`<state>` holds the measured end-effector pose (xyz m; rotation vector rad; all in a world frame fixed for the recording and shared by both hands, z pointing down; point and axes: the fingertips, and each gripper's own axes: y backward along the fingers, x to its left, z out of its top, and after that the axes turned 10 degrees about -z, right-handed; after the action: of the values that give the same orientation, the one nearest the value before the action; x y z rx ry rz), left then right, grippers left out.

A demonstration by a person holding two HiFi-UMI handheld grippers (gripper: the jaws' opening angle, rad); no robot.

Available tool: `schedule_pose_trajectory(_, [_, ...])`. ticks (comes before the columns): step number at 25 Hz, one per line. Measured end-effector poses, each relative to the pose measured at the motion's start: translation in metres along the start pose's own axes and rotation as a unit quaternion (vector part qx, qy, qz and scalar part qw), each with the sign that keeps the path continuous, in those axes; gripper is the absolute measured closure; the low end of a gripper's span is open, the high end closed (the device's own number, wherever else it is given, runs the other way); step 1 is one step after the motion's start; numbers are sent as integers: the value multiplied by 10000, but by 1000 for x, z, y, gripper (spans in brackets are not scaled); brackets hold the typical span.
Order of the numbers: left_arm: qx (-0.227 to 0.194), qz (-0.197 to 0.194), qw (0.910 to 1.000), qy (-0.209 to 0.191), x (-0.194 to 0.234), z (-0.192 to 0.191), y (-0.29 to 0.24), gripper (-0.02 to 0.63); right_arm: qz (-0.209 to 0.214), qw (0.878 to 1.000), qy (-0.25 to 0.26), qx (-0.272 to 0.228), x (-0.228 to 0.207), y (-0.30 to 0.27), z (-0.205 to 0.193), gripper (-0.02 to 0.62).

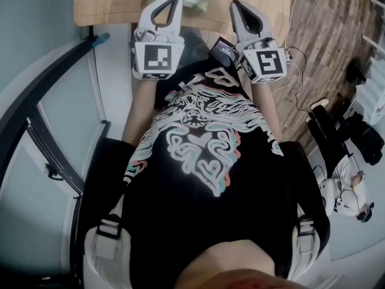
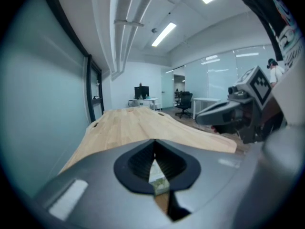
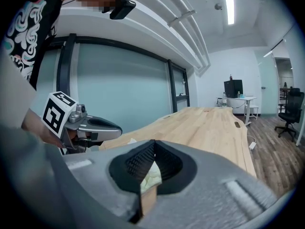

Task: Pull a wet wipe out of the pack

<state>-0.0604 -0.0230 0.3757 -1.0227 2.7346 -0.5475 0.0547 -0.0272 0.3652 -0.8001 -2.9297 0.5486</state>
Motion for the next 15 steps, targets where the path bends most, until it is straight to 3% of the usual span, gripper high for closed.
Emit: schedule_pose_trajectory(15, [323, -259, 9982, 424, -11, -47, -35, 618, 201, 9996, 96, 192, 3, -30, -24, 595])
